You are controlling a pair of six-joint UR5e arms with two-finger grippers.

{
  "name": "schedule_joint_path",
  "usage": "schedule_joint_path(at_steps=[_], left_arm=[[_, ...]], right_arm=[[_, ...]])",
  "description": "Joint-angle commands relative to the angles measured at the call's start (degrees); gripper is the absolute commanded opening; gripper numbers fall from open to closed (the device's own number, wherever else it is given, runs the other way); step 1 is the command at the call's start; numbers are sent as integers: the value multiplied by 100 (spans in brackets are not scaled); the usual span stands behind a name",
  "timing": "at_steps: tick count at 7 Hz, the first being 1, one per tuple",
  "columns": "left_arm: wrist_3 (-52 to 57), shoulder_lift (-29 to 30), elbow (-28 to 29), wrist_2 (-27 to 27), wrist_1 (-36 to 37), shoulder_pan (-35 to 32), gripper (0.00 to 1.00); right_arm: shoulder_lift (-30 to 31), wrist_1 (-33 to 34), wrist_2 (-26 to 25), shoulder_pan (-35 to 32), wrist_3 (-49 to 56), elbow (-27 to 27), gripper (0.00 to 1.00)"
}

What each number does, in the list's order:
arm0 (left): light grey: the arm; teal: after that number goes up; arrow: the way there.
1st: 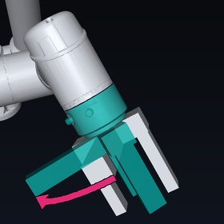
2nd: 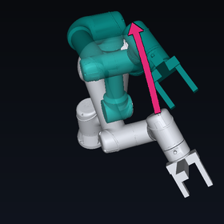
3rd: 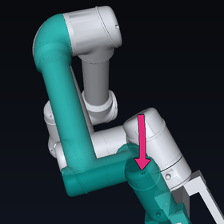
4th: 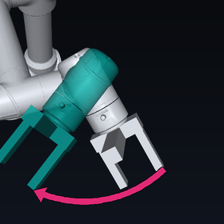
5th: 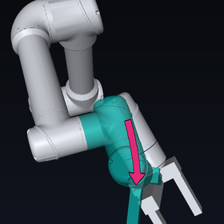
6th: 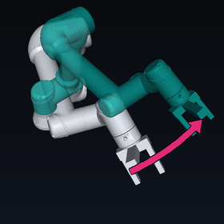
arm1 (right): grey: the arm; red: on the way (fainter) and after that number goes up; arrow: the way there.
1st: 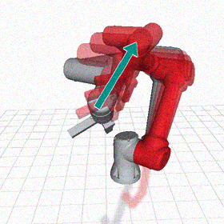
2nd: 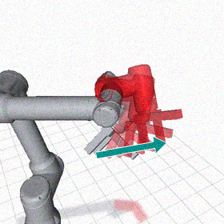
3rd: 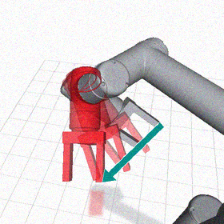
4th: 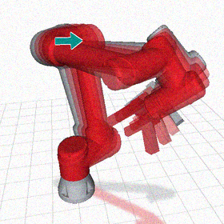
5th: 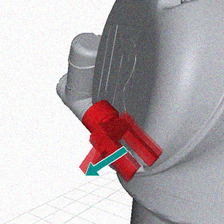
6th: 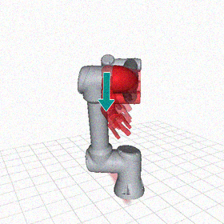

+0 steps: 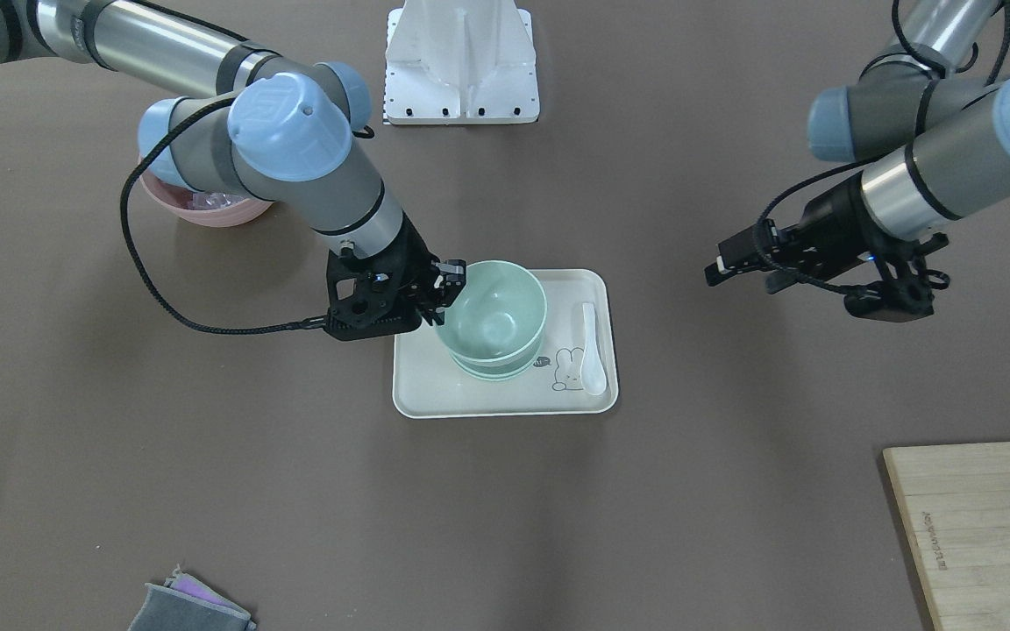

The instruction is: Stack green bowls together

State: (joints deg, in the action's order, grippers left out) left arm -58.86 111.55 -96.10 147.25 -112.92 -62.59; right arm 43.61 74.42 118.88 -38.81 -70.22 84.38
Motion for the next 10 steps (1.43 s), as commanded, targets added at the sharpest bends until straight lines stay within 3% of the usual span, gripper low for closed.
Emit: schedule_joint_path(at_steps=[1, 2, 3, 4, 6, 8, 9, 10], left_arm=[[41, -63, -31, 14, 15, -69, 98], [41, -63, -23, 14, 15, -78, 98], [32, -63, 4, 14, 85, -60, 98], [41, -54, -48, 6, 242, -86, 98], [511, -376, -154, -99, 253, -366, 98], [2255, -1202, -190, -1009, 296, -447, 98], [3265, -1362, -198, -1179, 723, -804, 98], [4389, -1668, -181, -1216, 1058, -1233, 98]], right_arm=[[94, -6, -41, 136, -27, -27, 33], [60, -32, -23, 111, -18, -123, 99], [77, -93, 29, -81, 43, -194, 100], [155, -85, 404, -396, 252, -194, 100], [934, -50, 1406, -1501, 1187, -37, 100], [2155, 2, 1829, -2722, 3336, 9, 100], [2586, 212, 1857, -3277, 4549, -175, 100], [2652, 962, 1849, -3865, 5892, -246, 100]])
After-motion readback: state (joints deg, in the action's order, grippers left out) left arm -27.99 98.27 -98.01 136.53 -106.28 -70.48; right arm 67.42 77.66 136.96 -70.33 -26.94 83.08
